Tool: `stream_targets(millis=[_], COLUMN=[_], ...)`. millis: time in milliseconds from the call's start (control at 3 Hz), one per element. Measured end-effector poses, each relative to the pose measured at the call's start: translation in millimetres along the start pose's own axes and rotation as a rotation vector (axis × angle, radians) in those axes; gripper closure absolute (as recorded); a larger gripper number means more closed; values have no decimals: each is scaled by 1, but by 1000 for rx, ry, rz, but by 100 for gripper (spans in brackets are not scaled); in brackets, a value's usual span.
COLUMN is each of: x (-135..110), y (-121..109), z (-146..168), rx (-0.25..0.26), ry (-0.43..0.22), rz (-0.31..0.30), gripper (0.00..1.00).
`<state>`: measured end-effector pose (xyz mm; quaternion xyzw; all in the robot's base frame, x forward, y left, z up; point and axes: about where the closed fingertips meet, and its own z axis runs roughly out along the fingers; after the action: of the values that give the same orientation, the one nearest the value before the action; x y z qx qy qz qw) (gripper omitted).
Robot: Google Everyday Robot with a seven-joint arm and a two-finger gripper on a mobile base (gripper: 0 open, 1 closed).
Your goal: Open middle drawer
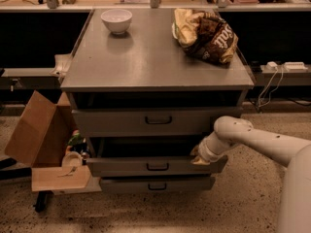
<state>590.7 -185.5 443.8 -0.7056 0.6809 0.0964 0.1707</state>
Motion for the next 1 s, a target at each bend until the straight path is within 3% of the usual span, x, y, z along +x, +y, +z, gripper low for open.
stream_targets(millis=[667, 1000], x=[-4, -4], y=[14, 14], z=[0, 0], rx=[-19, -19], ry=[-28, -28], rz=[-6, -6], gripper=[98, 74])
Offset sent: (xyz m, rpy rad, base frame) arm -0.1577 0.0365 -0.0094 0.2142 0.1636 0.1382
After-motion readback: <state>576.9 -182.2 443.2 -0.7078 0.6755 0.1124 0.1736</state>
